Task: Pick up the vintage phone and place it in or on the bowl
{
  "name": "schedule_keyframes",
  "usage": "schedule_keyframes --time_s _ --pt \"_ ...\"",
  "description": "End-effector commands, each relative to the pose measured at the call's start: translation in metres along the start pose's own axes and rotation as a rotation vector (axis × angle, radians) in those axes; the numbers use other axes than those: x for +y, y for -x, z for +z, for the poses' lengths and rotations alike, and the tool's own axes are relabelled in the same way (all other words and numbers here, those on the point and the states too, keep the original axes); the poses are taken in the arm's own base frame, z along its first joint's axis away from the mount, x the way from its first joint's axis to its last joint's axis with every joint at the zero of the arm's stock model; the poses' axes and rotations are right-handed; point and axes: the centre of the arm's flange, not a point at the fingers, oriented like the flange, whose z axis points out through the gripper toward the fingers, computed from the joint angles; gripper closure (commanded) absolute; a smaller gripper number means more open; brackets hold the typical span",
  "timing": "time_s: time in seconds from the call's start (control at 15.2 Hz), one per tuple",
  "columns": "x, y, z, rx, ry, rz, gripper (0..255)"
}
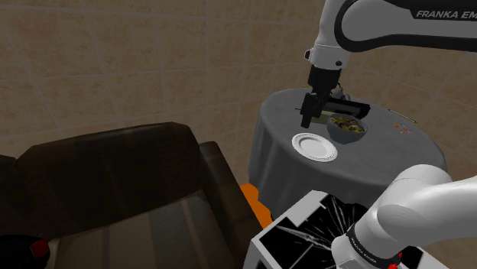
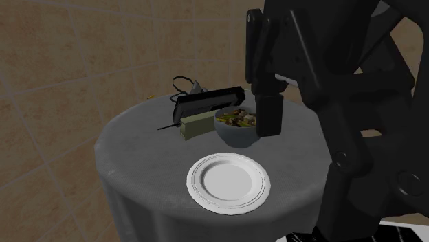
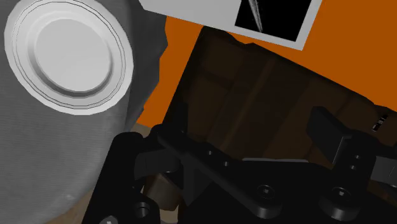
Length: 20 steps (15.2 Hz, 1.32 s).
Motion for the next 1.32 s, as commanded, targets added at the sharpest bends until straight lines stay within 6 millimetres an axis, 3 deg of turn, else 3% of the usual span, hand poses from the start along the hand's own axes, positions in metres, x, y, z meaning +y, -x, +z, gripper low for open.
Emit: schedule_keyframes --time_s 0.0,0.59,1.25 --pt "0.000 0.000 0.000 0.000 0.000 0.000 0" --pt "0.113 0.001 0.034 0.000 0.006 -0.170 0" --pt "0.237 -0.020 0.070 0.000 0.012 -0.359 0"
